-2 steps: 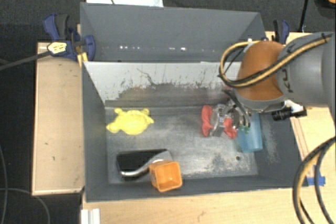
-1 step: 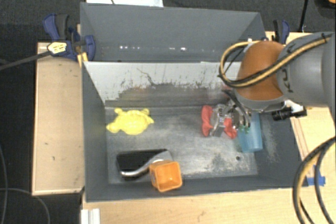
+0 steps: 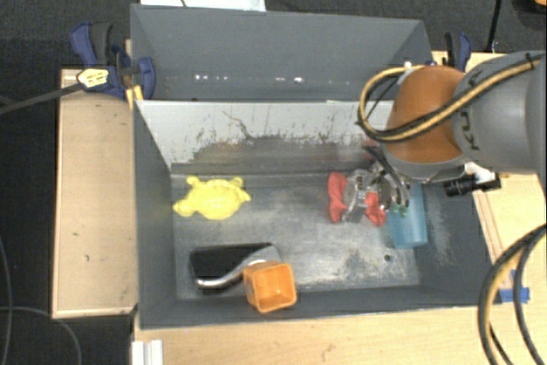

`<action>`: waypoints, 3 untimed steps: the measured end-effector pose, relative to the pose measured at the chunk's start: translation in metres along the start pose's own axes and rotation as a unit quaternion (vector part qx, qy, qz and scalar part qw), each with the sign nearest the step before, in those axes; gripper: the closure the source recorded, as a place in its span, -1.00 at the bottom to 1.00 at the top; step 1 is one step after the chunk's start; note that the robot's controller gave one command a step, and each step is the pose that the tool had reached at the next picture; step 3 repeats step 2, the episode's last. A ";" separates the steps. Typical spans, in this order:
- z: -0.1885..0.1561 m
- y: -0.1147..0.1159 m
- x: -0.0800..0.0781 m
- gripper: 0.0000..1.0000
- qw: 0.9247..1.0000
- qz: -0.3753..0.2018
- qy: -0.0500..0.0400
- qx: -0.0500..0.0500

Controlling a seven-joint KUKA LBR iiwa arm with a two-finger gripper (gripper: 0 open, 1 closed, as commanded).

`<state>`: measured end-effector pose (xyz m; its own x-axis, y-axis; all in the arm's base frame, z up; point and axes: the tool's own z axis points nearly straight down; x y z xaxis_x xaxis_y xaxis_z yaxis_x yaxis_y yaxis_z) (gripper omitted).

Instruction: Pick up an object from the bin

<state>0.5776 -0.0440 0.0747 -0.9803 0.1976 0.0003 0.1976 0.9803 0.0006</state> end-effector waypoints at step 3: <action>-0.027 0.000 0.001 1.00 1.000 0.000 0.002 0.000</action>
Offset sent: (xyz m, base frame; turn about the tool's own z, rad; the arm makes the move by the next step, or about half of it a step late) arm 0.0000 0.0000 0.1070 0.0000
